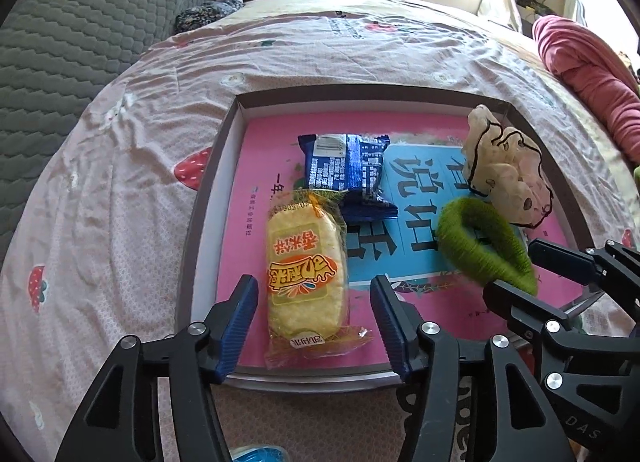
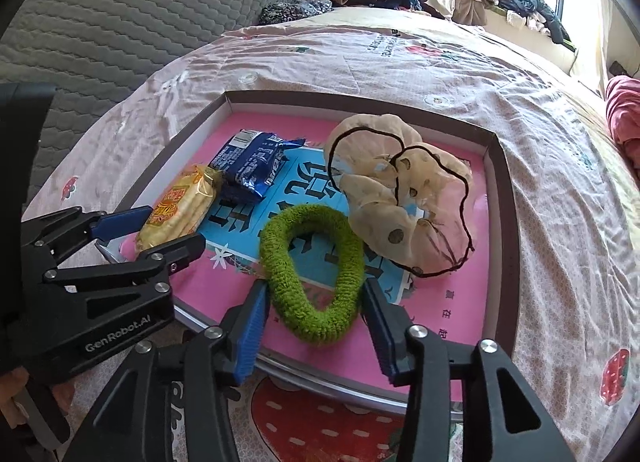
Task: Organize objects
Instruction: 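Open the left tool on the tray while the right tool releases the green ring, then withdraw both tools from the tray toward the walnuts on the sheet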
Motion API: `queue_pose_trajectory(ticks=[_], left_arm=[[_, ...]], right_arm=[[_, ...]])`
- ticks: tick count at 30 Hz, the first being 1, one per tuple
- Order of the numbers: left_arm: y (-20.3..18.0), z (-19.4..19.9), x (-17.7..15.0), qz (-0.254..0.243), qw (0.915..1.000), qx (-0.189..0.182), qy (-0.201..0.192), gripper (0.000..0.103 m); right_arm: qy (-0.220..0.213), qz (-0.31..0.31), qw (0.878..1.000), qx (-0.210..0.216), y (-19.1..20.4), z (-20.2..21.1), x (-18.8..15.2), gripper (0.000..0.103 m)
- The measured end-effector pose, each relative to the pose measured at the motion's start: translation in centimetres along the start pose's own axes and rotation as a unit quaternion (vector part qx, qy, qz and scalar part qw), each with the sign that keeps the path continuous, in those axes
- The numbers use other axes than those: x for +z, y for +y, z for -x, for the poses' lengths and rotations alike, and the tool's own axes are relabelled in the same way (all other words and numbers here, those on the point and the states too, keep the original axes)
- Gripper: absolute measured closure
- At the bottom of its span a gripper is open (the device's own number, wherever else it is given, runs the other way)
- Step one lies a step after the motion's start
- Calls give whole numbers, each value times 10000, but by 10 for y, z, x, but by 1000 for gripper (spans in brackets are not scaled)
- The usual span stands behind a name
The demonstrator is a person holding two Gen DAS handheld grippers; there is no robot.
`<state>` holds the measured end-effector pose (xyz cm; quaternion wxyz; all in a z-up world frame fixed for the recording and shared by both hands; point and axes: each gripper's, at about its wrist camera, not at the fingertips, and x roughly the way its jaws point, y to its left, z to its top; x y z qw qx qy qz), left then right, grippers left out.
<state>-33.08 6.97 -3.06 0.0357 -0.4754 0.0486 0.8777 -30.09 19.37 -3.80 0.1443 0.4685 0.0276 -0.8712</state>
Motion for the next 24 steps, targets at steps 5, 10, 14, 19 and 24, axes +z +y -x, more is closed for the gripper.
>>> queue_pose_trajectory(ticks=[5, 10, 14, 19, 24], left_arm=[[3, 5, 0, 86, 10000, 36, -19, 33], [9, 14, -1, 120, 9999, 83, -44, 29], [12, 23, -2, 112, 9997, 200, -77, 25], [15, 39, -4, 98, 9994, 311, -122, 24], [18, 62, -8, 110, 9990, 405, -175, 23]], right_arm=[[46, -89, 9999, 47, -3, 2, 0, 47], [-28, -160, 9998, 77, -5, 11, 1, 43], [-97, -200, 9997, 108, -3, 20, 3, 36], [-163, -222, 9996, 117, 1, 34, 5, 29], [-374, -292, 9988, 91, 6, 63, 7, 22]])
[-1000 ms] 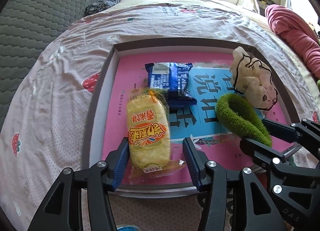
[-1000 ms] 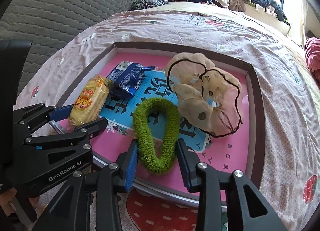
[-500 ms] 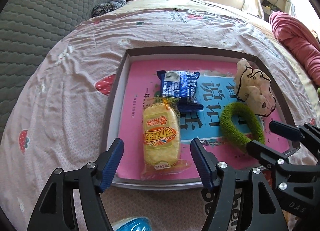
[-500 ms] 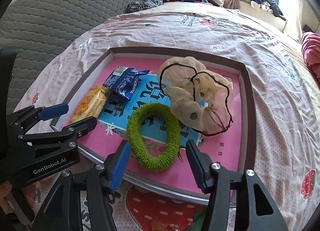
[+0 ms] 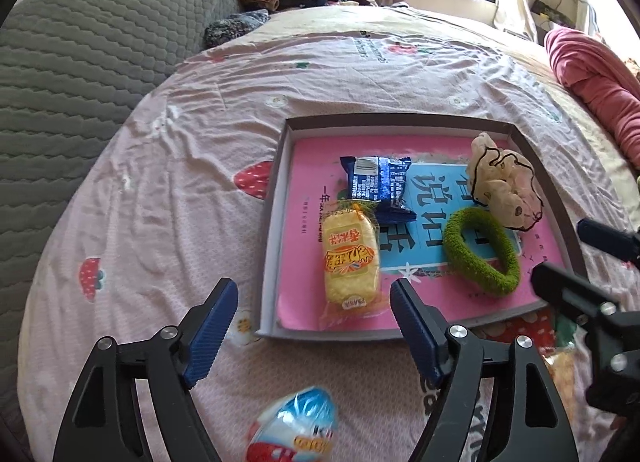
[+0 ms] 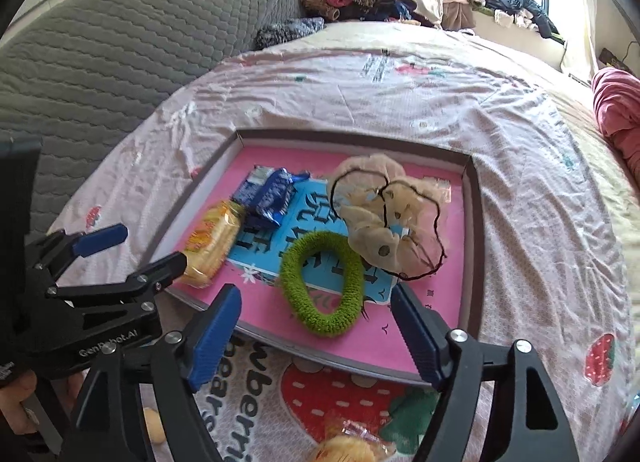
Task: Organize objects
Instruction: 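Withdraw both tools from the tray toward the walnuts on the sheet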
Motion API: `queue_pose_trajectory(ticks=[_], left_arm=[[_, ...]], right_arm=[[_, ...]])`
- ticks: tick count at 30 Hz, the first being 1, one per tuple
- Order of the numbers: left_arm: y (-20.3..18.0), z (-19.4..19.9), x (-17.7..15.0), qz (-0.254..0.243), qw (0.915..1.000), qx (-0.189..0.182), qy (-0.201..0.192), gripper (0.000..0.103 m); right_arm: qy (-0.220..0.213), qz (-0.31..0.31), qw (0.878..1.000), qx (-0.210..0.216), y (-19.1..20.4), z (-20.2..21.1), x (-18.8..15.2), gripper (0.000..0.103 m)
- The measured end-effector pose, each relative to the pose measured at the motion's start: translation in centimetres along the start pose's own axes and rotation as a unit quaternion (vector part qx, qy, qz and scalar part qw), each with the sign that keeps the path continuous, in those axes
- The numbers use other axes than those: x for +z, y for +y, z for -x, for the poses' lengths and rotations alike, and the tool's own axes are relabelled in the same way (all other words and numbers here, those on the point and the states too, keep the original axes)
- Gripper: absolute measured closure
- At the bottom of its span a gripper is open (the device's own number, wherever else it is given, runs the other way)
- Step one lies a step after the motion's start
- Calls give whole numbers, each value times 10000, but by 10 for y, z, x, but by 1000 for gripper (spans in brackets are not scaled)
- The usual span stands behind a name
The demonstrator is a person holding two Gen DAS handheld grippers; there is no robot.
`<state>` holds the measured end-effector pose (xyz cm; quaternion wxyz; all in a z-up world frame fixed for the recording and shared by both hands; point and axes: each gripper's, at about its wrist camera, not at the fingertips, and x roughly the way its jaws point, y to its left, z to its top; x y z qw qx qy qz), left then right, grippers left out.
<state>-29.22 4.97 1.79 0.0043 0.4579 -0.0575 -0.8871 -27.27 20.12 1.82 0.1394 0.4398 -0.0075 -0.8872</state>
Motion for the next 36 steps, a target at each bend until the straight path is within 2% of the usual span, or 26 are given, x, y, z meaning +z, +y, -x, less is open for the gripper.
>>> queue_pose_trajectory(ticks=[3, 9, 20, 28, 36], left_arm=[[5, 16, -2, 82, 9999, 35, -93, 21], [14, 50, -5, 189, 9994, 0, -274, 20], [31, 122, -18, 275, 9966, -110, -763, 19], [51, 165, -36, 360, 9942, -190, -991, 19], [68, 191, -54, 383, 9927, -258, -1110, 19]], right_arm=[[-163, -38, 9999, -17, 4, 22, 3, 13], [-439, -301, 9985, 159, 4, 64, 7, 8], [-993, -301, 9945, 157, 26, 133, 2, 1], [-1293, -263, 9910, 241, 50, 176, -12, 1], [-1609, -168, 9867, 130, 68, 228, -33, 1]])
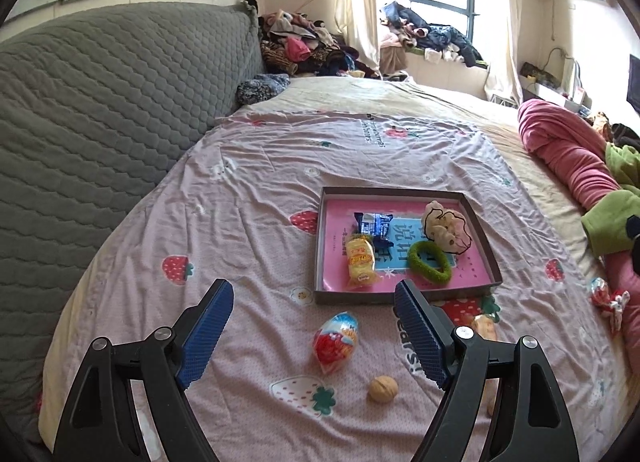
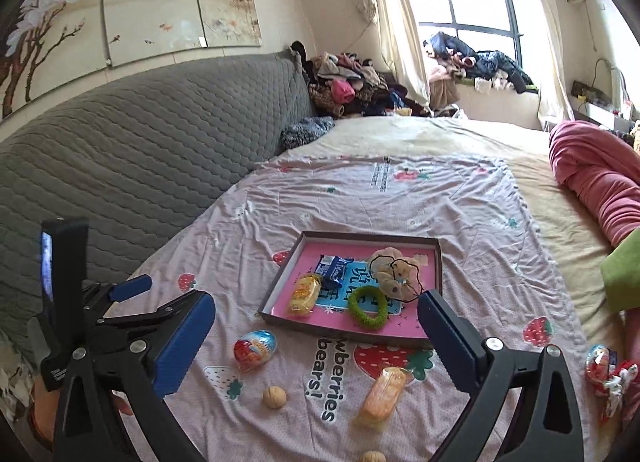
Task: Organize objects
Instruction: 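Withdraw both tools from the tray toward the walnuts on the sheet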
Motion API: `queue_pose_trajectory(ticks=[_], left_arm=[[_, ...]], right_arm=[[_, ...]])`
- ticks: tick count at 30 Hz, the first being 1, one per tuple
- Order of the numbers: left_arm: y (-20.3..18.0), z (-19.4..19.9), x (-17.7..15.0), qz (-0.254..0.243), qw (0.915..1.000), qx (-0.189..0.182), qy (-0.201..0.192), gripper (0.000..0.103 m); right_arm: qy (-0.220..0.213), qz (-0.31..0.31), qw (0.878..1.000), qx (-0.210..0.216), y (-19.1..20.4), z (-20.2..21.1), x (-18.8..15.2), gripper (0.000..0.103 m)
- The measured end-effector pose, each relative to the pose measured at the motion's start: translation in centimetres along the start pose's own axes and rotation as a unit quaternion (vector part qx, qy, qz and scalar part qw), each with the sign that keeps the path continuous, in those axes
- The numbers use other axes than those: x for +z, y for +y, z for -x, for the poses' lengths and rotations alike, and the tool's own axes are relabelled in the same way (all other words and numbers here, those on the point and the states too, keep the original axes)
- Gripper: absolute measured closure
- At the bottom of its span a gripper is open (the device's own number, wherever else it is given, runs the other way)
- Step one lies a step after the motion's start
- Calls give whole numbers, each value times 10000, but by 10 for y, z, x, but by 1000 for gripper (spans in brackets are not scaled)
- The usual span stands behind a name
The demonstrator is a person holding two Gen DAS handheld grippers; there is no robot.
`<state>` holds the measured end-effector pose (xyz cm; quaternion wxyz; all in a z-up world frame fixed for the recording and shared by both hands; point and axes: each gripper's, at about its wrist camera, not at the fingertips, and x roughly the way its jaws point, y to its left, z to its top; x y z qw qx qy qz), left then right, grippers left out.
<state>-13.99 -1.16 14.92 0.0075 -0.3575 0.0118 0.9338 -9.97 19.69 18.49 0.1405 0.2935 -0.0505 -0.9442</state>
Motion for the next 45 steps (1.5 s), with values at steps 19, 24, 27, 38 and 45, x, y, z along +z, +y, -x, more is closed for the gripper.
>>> queue_pose_trajectory(ticks=[19, 24, 27, 38, 45], left_arm=[[-6, 25, -68, -188, 9995, -220, 146, 19], [-14, 20, -87, -261, 9990, -299, 216, 19], [-21, 12, -101, -277, 9984, -387, 303, 19], [-45, -17, -142, -478, 9969, -442, 439, 19], [-48, -42, -162, -588, 9957, -398, 590, 19]], right_arm=[[266, 56, 9986, -461, 1, 37, -66, 1], [433, 127, 9972, -603, -5, 34, -100, 1], [545, 150, 9959, -704, -10, 29, -122, 1], [682, 289, 9915, -1074, -23, 6, -177, 1], [717, 354, 9889, -1252, -31, -11, -190, 1]])
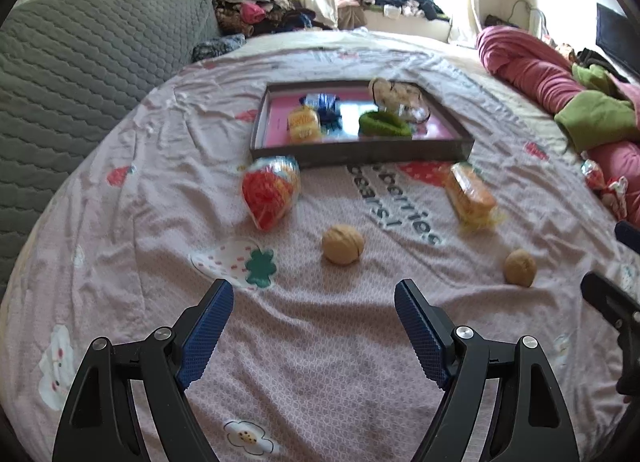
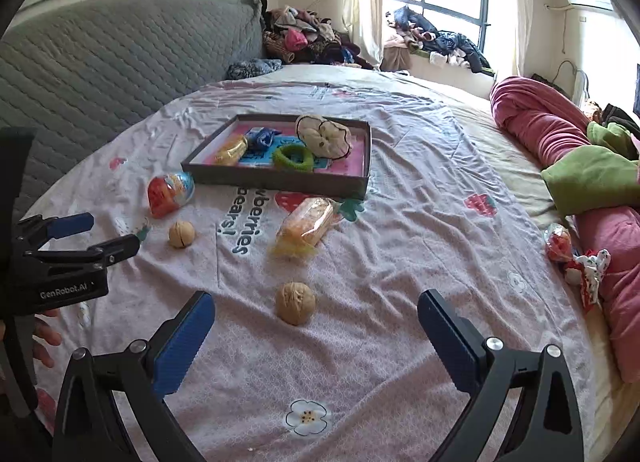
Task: Organize objects
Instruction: 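Withdraw both tools from the tray toward the walnuts on the sheet, then grasp a walnut with the left tool while the right tool grasps another walnut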
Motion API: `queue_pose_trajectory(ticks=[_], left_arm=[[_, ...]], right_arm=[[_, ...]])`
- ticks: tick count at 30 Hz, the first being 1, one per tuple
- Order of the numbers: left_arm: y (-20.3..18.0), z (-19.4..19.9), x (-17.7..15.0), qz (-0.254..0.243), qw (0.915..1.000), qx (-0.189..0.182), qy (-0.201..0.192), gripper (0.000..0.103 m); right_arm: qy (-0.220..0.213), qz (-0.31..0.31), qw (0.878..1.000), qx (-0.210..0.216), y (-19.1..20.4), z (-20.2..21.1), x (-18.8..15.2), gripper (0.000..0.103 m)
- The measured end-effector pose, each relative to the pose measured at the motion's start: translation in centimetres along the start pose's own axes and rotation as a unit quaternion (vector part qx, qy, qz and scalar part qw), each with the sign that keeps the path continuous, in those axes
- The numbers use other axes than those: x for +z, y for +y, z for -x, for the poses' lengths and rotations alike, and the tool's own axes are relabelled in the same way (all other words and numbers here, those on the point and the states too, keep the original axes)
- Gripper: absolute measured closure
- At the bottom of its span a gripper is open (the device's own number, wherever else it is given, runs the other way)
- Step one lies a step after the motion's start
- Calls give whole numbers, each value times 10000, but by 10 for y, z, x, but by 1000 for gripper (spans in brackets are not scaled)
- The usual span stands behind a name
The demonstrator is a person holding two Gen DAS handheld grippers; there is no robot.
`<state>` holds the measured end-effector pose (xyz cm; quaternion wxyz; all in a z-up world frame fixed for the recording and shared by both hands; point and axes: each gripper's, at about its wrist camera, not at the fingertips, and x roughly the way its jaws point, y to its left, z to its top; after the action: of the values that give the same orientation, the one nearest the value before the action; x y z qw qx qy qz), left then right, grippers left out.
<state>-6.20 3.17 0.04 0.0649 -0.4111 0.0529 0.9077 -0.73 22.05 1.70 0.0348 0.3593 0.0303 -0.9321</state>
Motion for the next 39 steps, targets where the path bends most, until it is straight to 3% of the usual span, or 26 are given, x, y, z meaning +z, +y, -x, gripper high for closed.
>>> queue_pose_trajectory(ticks=[16, 31, 39], left_arm=[[-10, -41, 11, 125, 9997, -175, 93, 19], [-11, -66, 26, 122, 9995, -212, 176, 19], [-13, -74, 24, 159, 9992, -246, 282, 36]], right_arm=[[281, -116, 9995, -13, 9, -39, -12, 1], [672, -309, 9971, 167, 9, -75, -13, 27], [781, -346, 9961, 225, 9, -81, -14, 48]])
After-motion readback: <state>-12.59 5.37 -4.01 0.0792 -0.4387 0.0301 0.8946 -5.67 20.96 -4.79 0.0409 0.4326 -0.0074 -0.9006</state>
